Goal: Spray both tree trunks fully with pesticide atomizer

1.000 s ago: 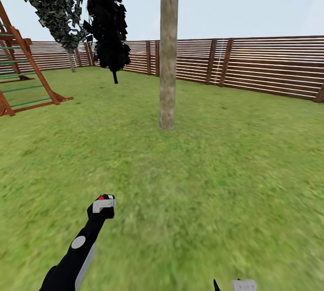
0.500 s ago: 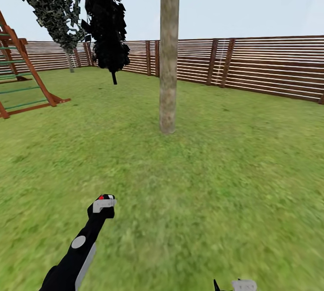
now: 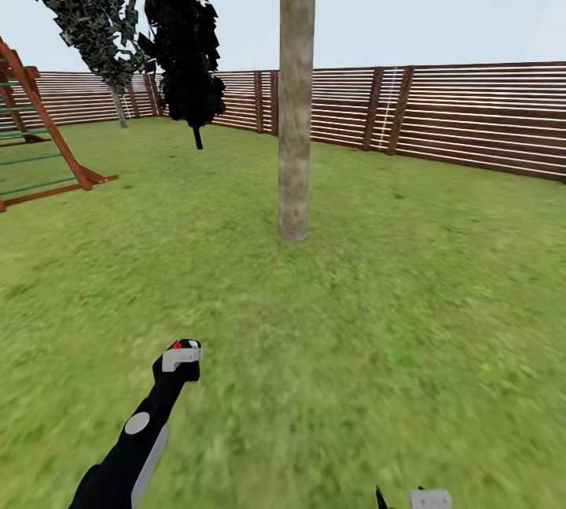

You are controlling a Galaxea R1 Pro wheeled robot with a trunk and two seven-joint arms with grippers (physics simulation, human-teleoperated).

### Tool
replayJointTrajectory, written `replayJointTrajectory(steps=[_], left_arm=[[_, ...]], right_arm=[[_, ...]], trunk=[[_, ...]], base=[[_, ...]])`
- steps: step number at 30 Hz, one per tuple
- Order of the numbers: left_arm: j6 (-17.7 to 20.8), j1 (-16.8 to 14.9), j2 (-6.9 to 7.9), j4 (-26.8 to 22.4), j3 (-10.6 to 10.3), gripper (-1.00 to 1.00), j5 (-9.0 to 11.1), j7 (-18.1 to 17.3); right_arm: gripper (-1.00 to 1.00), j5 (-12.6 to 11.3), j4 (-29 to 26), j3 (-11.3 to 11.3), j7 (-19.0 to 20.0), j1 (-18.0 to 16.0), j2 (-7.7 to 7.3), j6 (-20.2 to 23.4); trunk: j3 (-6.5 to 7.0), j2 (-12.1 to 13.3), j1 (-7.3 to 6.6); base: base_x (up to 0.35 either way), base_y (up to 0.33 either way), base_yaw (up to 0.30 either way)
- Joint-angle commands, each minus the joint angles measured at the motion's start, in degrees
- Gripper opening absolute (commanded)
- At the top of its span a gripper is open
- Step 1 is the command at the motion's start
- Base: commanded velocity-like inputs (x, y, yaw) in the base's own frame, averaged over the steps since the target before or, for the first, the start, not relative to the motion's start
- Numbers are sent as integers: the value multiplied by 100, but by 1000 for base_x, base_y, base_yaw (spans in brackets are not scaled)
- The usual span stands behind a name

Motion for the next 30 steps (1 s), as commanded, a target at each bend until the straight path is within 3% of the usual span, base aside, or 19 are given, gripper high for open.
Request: replayJointTrajectory(steps=[1, 30], left_arm=[[-1, 0, 2, 2, -2, -100, 3, -1], [-1, 62, 0, -94, -11, -100, 3, -1]], right_arm=[[100, 0, -3, -2, 1, 0, -5, 0], [100, -1, 4, 5, 13, 0, -53, 0]], trunk=[[0, 0, 0], [0, 0, 0]], base=[[339, 0, 0], [340, 0, 0]])
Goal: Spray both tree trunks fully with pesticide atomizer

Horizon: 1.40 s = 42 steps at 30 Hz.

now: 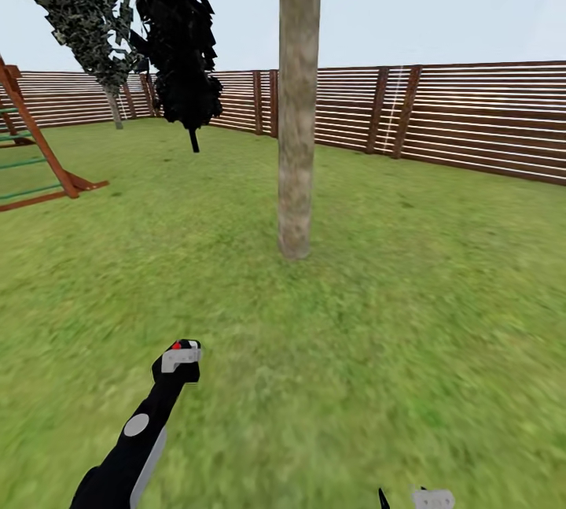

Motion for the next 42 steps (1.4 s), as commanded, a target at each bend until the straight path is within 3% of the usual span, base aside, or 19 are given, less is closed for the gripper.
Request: replayJointTrajectory(steps=[1, 10, 29, 42], left_arm=[[2, -1, 0, 0, 0, -100, 0, -1], [0, 1, 0, 0, 0, -100, -1, 5], [-3, 3, 0, 0, 9, -100, 5, 8], [-3, 3, 0, 0, 9, -100, -3, 8]], right_arm=[[100, -2, 0, 0, 0, 0, 0, 0], [100, -1, 0, 0, 0, 0, 0, 0], [100, 1, 0, 9, 0, 0, 9, 0], [100, 1, 0, 9, 0, 0, 9, 0]], trunk=[[0, 0, 0], [0, 0, 0], [0, 0, 0], [0, 0, 0]], base=[[339, 0, 0], [340, 0, -132], [339, 0, -6], [340, 0, -162]])
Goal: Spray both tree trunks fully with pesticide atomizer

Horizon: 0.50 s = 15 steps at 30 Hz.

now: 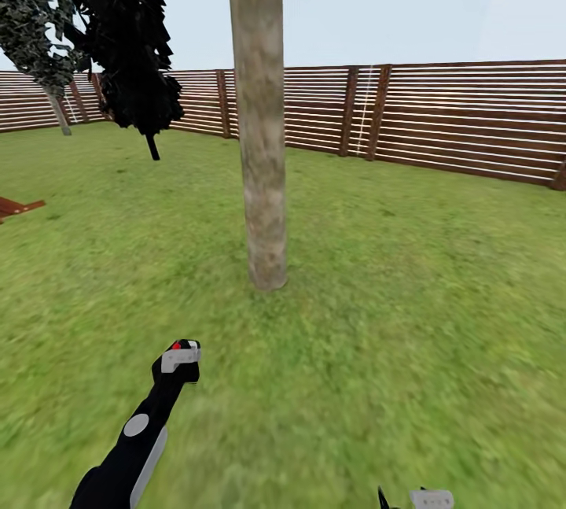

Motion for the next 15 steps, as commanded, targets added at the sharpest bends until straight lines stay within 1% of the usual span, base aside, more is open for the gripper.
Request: replayJointTrajectory(steps=[1, 15], left_arm=[[0, 0, 0, -1, 0, -100, 0, -1], [0, 1, 0, -1, 0, -100, 0, -1]], right_arm=[[100, 0, 0, 0, 0, 0, 0, 0], [100, 0, 0, 0, -8, 0, 0, 0]], trunk=[[0, 0, 0], [0, 0, 0]], base=[[340, 0, -3], [340, 0, 0]])
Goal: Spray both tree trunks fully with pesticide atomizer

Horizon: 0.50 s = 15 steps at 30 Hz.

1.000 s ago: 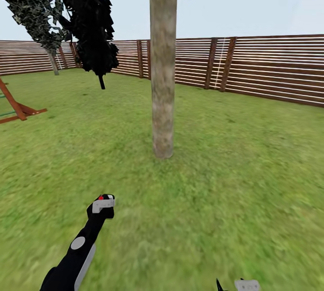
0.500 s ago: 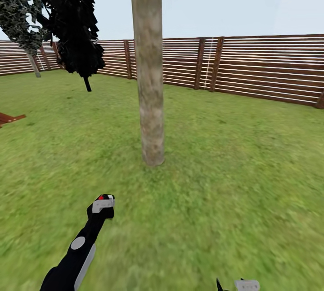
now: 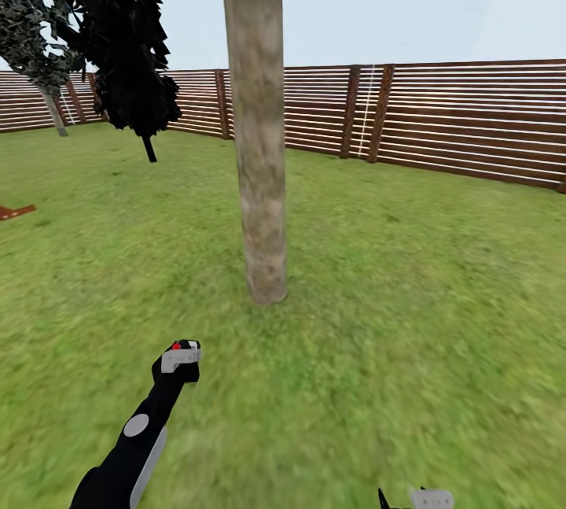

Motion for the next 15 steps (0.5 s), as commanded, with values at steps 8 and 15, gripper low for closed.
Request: replayJointTrajectory(steps=[8, 15], left_arm=[[0, 0, 0, -1, 0, -100, 1, -1], [0, 0, 0, -1, 0, -100, 0, -1]], right_arm=[[100, 0, 0, -5, -10, 0, -9, 0], [100, 0, 0, -1, -10, 0, -9, 0]], trunk=[[0, 0, 0], [0, 0, 0]], base=[[339, 0, 0], [339, 0, 0]])
